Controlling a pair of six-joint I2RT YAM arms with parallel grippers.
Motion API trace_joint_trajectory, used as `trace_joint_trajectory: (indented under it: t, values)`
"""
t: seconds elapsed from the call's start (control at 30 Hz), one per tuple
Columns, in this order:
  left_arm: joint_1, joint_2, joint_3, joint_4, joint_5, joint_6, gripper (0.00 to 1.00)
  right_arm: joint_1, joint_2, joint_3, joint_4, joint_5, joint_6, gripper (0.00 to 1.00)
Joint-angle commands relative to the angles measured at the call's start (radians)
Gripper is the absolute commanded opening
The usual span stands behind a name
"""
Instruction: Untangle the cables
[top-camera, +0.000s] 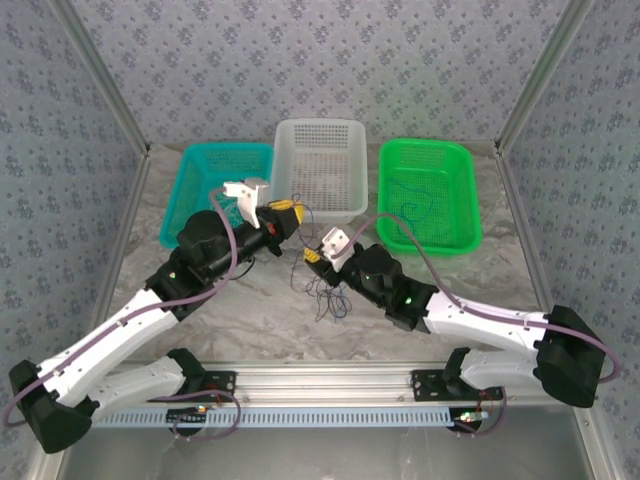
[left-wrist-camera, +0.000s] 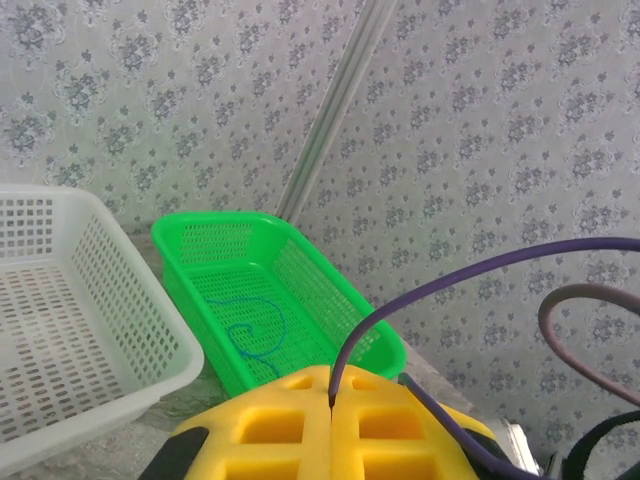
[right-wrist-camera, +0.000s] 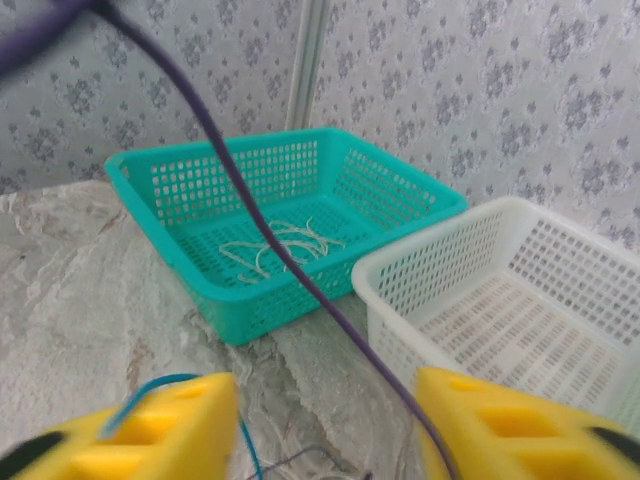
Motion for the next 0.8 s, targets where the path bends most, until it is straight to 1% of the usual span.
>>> trace_joint_trajectory:
  t: [0.0,0.03,0.07,0.13,0.17,0.2,0.23,0.27,0.33,0.37,0.47,0.57,0.67,0.7,0.77]
  values:
    - [0.016,-0.032,-0.011,0.022,-0.013,-0.02,0.02,-0.018,-0.046,0.004,-0.089,-0.021,0.031,0.25]
    - [0.019,-0.037,-0.014,0.025,-0.013,-0.022,0.02,-0.028,-0.051,-0.004,-0.107,-0.04,0.046,0.19]
    - [0.023,-0.04,-0.017,0.028,-0.012,-0.025,0.02,-0.038,-0.054,-0.013,-0.124,-0.057,0.063,0.16]
    - [0.029,-0.045,-0.018,0.027,-0.012,-0.028,0.03,-0.051,-0.057,-0.028,-0.149,-0.071,0.087,0.14]
    - [0.031,-0.046,-0.018,0.027,-0.009,-0.028,0.03,-0.055,-0.058,-0.039,-0.154,-0.07,0.097,0.17]
    - [0.032,-0.048,-0.018,0.025,-0.009,-0.029,0.03,-0.059,-0.058,-0.047,-0.161,-0.069,0.111,0.25]
    - [0.034,-0.049,-0.016,0.024,-0.008,-0.029,0.03,-0.065,-0.056,-0.055,-0.176,-0.069,0.127,0.42]
    - [0.035,-0.053,-0.016,0.022,-0.009,-0.03,0.03,-0.07,-0.058,-0.064,-0.193,-0.071,0.14,0.53]
    - [0.037,-0.058,-0.016,0.018,-0.011,-0.029,0.03,-0.074,-0.064,-0.086,-0.224,-0.079,0.161,0.67]
    - [0.04,-0.061,-0.016,0.015,-0.012,-0.029,0.03,-0.075,-0.07,-0.098,-0.249,-0.077,0.171,0.7]
    - [0.043,-0.067,-0.016,0.016,-0.016,-0.029,0.03,-0.077,-0.105,-0.129,-0.323,-0.044,0.195,0.75]
    - [0.045,-0.059,-0.011,0.027,-0.008,-0.035,0.03,-0.078,-0.169,-0.149,-0.391,0.0,0.227,0.86]
    - [0.045,-0.04,-0.001,0.032,0.007,-0.043,0.03,-0.078,-0.252,-0.159,-0.412,0.023,0.229,0.91]
    - [0.045,-0.036,0.001,0.033,0.009,-0.045,0.03,-0.08,-0.272,-0.154,-0.429,0.048,0.225,0.92]
    - [0.046,-0.031,-0.001,0.038,0.012,-0.051,0.03,-0.085,-0.305,-0.136,-0.503,0.145,0.21,0.93]
